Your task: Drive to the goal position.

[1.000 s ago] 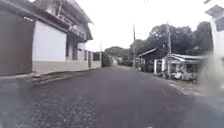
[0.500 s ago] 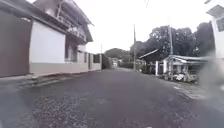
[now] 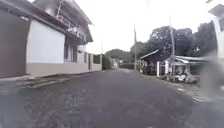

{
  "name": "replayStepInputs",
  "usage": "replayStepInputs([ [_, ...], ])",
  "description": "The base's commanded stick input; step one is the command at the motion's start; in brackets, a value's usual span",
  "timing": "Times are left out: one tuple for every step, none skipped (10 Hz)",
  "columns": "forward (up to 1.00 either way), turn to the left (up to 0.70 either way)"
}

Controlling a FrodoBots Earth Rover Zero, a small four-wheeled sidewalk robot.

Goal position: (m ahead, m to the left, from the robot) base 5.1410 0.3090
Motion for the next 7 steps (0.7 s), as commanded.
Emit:
replayStepInputs([
  [0.50, 0.00],
  [0.50, 0.00],
  [0.50, 0.00],
  [0.50, 0.00],
  [0.50, 0.00],
  [0.50, 0.00],
  [0.50, 0.00],
])
